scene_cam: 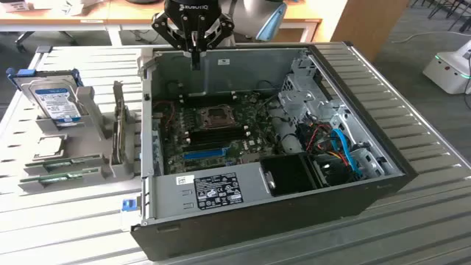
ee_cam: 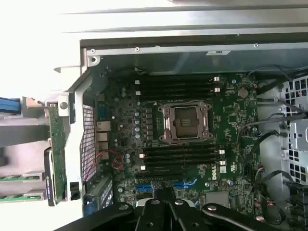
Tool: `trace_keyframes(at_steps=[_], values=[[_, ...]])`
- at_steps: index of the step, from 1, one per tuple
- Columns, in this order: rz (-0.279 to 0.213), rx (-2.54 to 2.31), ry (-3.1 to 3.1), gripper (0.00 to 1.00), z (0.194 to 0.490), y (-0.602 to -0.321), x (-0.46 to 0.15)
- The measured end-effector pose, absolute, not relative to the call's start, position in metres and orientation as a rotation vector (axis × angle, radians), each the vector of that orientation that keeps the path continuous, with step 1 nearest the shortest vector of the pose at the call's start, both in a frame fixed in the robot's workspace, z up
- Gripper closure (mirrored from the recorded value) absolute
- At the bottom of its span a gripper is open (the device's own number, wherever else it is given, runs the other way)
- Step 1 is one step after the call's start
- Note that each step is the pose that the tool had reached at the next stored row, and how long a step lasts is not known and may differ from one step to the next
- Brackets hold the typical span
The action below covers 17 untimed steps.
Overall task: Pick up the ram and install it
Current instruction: 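Reach for the ram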
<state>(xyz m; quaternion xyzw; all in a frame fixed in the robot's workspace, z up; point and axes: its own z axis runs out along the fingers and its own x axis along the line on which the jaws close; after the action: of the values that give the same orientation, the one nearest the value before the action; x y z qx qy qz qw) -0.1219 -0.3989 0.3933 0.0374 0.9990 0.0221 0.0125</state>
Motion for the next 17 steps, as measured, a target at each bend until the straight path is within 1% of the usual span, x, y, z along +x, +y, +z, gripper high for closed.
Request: trace_keyframes(at_steps=[17], values=[[0.069,0.117,3.114,0.89,0.3933,-0.3988,-0.1312]])
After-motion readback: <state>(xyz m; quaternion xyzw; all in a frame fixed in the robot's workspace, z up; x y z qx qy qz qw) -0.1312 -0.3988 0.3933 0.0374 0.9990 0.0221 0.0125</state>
